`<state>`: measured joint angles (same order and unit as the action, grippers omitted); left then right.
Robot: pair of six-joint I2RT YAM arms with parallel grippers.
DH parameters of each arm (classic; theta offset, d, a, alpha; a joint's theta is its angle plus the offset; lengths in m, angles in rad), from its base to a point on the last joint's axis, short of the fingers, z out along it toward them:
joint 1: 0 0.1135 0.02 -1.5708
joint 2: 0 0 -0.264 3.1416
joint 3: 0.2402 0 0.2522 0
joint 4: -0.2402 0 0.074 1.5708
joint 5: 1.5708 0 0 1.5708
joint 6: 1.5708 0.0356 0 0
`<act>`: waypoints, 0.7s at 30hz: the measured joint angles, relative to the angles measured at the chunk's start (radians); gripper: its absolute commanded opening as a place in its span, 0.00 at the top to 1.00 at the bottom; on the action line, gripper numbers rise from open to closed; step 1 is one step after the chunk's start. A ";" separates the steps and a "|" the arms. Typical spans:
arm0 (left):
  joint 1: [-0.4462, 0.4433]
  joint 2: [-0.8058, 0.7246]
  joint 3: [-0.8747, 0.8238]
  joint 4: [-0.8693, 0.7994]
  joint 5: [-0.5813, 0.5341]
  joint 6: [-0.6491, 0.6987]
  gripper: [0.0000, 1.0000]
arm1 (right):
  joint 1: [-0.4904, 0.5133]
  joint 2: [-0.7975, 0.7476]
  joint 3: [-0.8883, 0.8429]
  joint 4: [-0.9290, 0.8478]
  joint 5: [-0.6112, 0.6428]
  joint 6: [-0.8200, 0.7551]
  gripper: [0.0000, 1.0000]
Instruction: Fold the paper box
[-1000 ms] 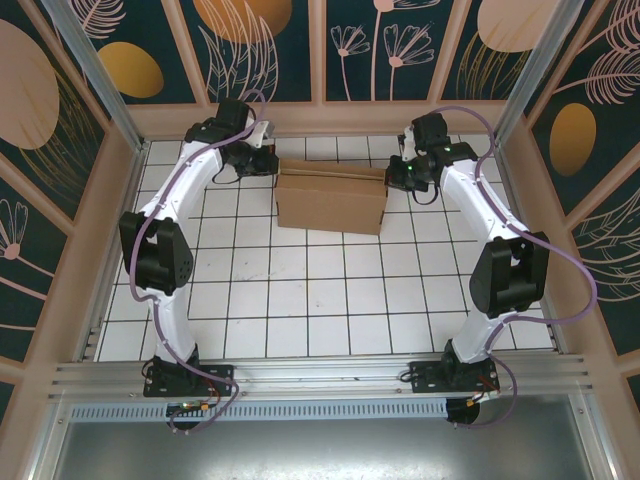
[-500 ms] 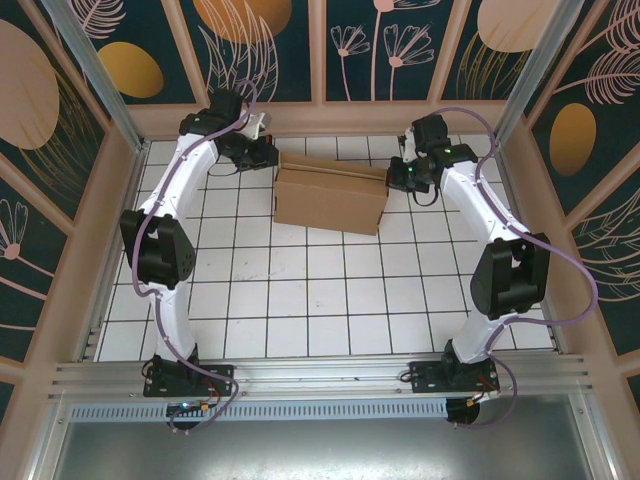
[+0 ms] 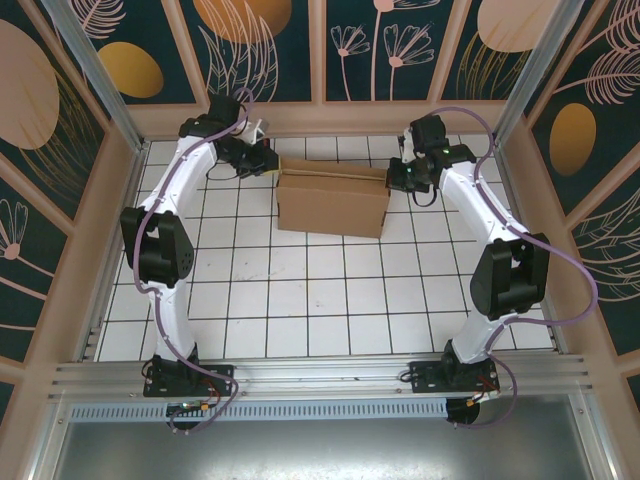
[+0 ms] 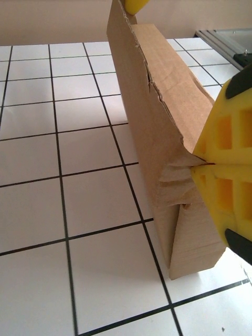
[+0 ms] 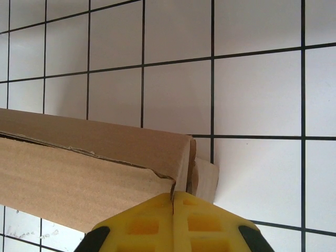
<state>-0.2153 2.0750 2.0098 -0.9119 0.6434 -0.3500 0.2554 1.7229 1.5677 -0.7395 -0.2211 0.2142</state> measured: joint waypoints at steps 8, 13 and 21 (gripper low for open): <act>0.001 -0.003 -0.047 0.018 0.037 -0.027 1.00 | 0.001 -0.002 -0.011 0.001 0.018 -0.007 1.00; 0.001 -0.010 -0.063 0.042 0.061 -0.050 1.00 | 0.001 -0.014 -0.029 0.007 0.036 -0.025 1.00; 0.001 -0.043 -0.126 0.104 0.075 -0.056 1.00 | 0.021 -0.050 -0.061 0.018 0.077 -0.050 1.00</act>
<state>-0.2146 2.0319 1.8843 -0.8082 0.7181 -0.4065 0.2764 1.6726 1.5070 -0.7216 -0.1436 0.1638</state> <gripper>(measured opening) 0.041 0.047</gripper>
